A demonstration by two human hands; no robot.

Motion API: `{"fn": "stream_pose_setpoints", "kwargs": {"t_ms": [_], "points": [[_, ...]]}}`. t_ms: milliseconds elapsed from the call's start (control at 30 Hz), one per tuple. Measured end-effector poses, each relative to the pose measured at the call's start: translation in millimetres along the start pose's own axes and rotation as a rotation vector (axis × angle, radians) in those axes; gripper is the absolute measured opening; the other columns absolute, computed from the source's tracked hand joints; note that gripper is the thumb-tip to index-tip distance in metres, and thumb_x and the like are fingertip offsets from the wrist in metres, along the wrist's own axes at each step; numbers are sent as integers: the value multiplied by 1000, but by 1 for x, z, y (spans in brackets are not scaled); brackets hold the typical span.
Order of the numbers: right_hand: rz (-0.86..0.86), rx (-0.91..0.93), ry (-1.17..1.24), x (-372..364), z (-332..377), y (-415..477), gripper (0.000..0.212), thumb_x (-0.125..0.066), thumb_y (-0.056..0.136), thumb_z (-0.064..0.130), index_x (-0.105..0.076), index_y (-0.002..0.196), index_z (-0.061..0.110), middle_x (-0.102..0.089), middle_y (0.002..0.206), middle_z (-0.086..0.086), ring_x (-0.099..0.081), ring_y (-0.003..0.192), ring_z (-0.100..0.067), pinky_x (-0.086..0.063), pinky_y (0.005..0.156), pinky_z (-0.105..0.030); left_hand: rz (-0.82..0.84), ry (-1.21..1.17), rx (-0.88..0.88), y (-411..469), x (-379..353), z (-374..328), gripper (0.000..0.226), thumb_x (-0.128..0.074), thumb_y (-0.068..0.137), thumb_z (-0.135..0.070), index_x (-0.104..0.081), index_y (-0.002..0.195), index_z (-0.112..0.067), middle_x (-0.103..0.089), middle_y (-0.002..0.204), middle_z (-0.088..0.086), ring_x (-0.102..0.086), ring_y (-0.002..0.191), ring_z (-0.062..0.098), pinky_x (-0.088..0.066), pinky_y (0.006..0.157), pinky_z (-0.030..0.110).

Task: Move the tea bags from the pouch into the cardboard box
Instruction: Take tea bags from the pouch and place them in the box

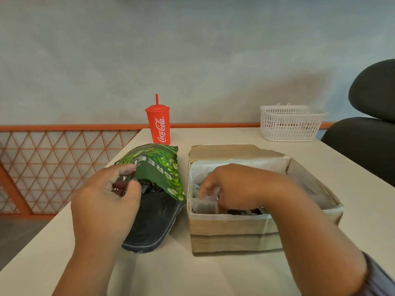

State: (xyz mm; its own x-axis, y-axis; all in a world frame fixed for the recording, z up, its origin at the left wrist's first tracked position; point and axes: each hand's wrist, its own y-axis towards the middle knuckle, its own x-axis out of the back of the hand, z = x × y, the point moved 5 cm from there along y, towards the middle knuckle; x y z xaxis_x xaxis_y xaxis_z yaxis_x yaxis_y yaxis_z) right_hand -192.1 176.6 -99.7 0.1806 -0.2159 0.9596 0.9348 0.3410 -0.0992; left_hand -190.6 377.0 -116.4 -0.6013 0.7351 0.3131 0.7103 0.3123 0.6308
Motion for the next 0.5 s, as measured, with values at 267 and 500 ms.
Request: {"fn": "stream_pose_setpoints", "kwargs": {"t_ms": [267,500], "points": [[-137,-50,-1,23,-10,-10,16,-58,84,10,-74,88,15,-70,86,7,-59,79,-5,-39,61,-11,-13,-13,-41,-1,2,-5,21,-65,80,-11,-71,99,-20,-65,86,-4,-57,72,12,-39,60,17],[-83,-109,-110,18,-11,-10,21,-51,87,13,-69,92,2,-66,87,-13,-53,71,-18,-39,59,-25,-48,-16,-120,1,4,-9,17,-69,78,-8,-70,95,-9,-62,83,-1,-54,78,11,-34,69,-5]]}}
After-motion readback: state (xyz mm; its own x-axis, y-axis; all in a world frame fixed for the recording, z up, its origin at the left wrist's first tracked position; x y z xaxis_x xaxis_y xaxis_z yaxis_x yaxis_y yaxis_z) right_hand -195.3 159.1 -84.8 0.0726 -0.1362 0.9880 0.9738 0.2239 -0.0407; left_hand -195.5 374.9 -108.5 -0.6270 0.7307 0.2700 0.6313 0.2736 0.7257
